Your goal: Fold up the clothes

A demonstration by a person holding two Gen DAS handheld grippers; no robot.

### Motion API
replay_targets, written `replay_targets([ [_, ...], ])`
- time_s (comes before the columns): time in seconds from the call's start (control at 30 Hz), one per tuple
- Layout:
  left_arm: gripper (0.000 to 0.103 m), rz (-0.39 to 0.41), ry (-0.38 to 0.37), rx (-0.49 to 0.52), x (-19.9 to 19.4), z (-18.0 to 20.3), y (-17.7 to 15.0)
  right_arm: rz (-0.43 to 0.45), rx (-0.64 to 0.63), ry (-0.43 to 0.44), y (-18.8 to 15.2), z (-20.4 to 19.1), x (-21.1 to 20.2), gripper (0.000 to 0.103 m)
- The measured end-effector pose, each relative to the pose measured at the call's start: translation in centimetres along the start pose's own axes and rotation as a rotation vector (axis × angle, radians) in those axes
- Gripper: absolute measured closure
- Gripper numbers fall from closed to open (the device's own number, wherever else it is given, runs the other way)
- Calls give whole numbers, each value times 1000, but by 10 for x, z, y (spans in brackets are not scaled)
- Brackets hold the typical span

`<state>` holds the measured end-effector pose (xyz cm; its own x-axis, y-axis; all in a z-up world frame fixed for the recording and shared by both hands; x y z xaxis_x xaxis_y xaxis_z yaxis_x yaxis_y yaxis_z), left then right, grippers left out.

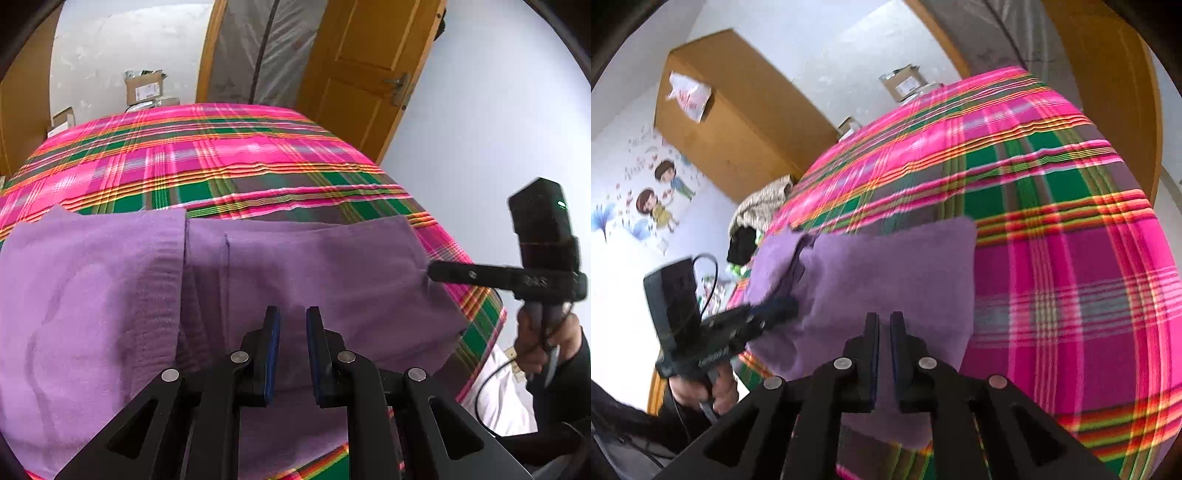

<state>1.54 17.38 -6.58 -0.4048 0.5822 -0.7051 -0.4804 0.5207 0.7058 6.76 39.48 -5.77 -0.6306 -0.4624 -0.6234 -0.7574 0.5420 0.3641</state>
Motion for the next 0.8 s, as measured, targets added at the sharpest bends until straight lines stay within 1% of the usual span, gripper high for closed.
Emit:
replay_targets([
  [0.07, 87, -3, 0, -2, 0, -1, 0, -3, 43, -18, 4, 10, 6, 96],
  [0.1, 87, -5, 2, -6, 1, -2, -1, -5, 64, -27, 6, 15, 9, 102],
  [0.13, 87, -3, 4, -8, -1, -3, -1, -5, 86, -33, 8, 20, 12, 102],
  [0.17, 87, 3, 7, -10, -2, -4, -1, 8, 107, -20, 10, 22, 10, 102],
  [0.2, 87, 9, 10, -12, -4, -5, 0, 28, 99, -19, 11, 19, 7, 98],
  [0.27, 87, 16, 18, -21, -8, -9, 0, 51, 82, -4, 13, 10, 2, 96],
  [0.33, 87, 22, 28, -32, -11, -14, -1, 36, 60, 26, 12, -1, 5, 94],
  [0.4, 87, 28, 38, -42, -15, -19, -1, 14, 36, 29, 6, -11, 16, 93],
  [0.47, 87, 34, 48, -53, -18, -23, -1, 0, 44, -3, 5, -8, 26, 93],
  [0.53, 87, 45, 61, -67, -24, -30, -2, -11, 51, -34, 3, -5, 36, 98],
  [0.57, 87, 59, 75, -81, -31, -36, -3, 8, 46, -38, 5, -7, 34, 98],
  [0.6, 87, 73, 88, -95, -38, -43, -4, 26, 41, -42, 6, -10, 32, 96],
  [0.63, 87, 83, 106, -111, -45, -50, -5, 47, 23, -44, 6, -13, 29, 90],
  [0.7, 86, 93, 153, -146, -56, -67, -12, 77, -4, -34, 8, -22, 25, 83],
  [0.8, 86, 107, 224, -198, -74, -93, -22, 64, -21, -15, 5, -35, 30, 81],
])
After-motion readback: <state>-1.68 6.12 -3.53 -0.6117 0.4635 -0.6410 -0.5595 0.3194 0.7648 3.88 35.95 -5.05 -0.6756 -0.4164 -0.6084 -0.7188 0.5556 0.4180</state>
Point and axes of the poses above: each gripper's, at about its wrist camera, not at the fingertips, and x roughly the way its jaws point, z to its right, y to its top, the point moved 5 cm from there along x, roughly the way its jaws point, and after that the axes turned 15 degrees about x, right-handed, at the moved point
